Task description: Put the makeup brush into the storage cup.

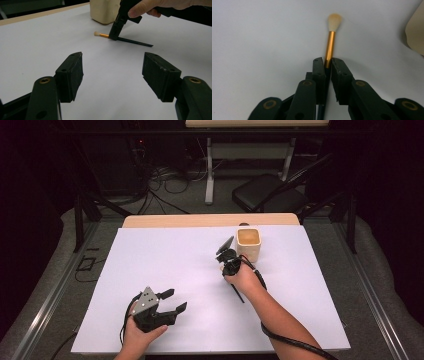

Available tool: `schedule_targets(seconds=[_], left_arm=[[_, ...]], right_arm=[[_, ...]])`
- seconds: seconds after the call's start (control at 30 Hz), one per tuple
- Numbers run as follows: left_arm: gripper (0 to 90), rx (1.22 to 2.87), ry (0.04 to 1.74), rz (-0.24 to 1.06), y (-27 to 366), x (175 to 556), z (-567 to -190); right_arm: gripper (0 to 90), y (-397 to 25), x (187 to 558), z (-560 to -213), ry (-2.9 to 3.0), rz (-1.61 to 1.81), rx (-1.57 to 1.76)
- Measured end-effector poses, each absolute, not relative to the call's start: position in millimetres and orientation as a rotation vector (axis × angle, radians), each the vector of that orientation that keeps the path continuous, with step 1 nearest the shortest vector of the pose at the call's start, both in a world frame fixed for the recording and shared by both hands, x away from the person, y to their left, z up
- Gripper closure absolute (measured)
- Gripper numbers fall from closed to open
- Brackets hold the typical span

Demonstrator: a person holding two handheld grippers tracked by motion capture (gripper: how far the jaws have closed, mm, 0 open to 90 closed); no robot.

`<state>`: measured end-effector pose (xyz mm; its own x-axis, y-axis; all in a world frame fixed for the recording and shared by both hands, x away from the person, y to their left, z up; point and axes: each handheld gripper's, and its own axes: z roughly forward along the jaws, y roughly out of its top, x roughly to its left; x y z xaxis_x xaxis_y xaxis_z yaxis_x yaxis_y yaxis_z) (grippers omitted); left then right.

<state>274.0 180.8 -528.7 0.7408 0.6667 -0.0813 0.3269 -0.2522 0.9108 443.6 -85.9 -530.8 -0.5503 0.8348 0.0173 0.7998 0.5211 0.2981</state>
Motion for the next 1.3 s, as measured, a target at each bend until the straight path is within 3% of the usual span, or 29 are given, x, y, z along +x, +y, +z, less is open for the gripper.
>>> schedule_targets(seconds=[0.6,1.3], left_arm=[[33.2,1.854,0.769,0.388,180.7,274.4,-528.9],[33.4,1.853,0.773,0.388,180.5,274.4,-528.9]], right_arm=[[83.3,-88.4,443.9,-527.5,2.612,0.405,1.451],[83.5,-97.2,434.5,-493.0,2.635,0.487,1.405]])
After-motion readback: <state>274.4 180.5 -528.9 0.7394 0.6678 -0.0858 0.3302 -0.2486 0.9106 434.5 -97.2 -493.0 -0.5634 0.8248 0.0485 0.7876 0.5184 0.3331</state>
